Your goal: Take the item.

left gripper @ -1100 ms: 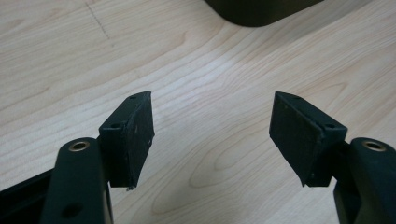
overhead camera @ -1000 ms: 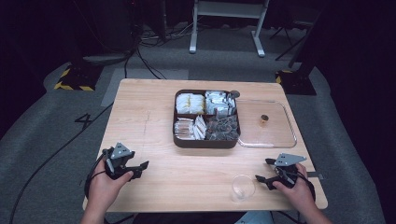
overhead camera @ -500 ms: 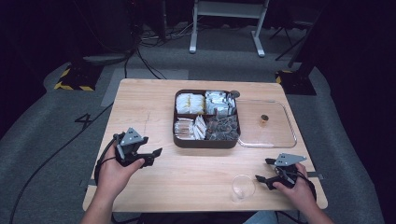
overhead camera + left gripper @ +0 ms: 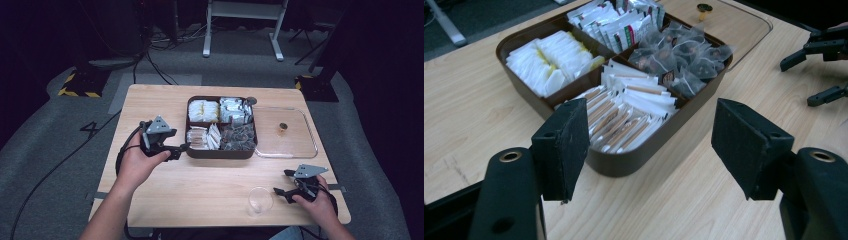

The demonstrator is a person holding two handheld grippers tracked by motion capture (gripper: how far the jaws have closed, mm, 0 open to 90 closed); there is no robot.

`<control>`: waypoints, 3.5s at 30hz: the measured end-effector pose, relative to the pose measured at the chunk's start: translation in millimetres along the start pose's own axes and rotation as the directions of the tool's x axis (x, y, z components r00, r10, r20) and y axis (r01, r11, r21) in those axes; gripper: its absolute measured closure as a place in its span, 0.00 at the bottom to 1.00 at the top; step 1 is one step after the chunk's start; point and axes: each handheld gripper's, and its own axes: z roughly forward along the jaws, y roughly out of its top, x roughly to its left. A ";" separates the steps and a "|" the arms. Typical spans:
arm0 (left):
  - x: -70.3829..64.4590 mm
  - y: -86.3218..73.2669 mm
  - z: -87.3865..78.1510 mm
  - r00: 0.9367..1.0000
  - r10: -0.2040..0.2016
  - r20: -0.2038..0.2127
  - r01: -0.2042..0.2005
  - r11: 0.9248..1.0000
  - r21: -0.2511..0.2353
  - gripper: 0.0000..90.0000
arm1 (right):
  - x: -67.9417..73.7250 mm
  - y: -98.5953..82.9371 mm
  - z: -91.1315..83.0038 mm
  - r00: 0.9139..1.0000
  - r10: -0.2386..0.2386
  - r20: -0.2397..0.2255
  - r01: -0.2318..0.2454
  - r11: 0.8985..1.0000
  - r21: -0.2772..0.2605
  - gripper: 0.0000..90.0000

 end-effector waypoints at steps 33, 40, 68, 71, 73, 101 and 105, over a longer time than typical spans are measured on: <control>2.9 80.2 94.5 0.999 0.005 -0.050 -0.006 1.000 -0.009 0.34 | 0.0 0.0 0.0 1.000 0.000 0.000 0.000 1.000 0.000 0.16; 15.2 92.6 119.3 0.999 0.030 -0.021 -0.031 0.999 -0.010 0.34 | -0.1 0.0 0.0 1.000 0.000 0.000 0.000 1.000 0.000 0.16; 68.0 94.6 183.8 0.997 -0.048 -0.057 0.053 0.994 0.093 0.34 | -1.1 0.5 0.5 1.000 -0.003 -0.009 0.003 1.000 0.000 0.16; 69.4 91.8 185.3 0.994 -0.075 -0.079 0.082 0.992 0.091 0.35 | -1.1 0.6 0.5 1.000 -0.003 -0.009 0.003 1.000 0.000 0.16; 72.6 85.3 189.5 0.989 -0.117 -0.096 0.126 0.987 0.096 0.36 | -1.3 0.7 0.6 1.000 -0.005 -0.010 0.005 1.000 0.000 0.16; 76.5 58.2 219.5 0.985 -0.160 -0.061 0.171 0.945 0.278 0.65 | -1.8 1.0 1.0 1.000 -0.008 -0.012 0.008 1.000 0.000 0.16; 74.7 58.9 222.5 0.989 -0.135 -0.054 0.146 0.939 0.312 0.72 | -1.8 1.0 1.0 1.000 -0.008 -0.011 0.008 1.000 0.000 0.16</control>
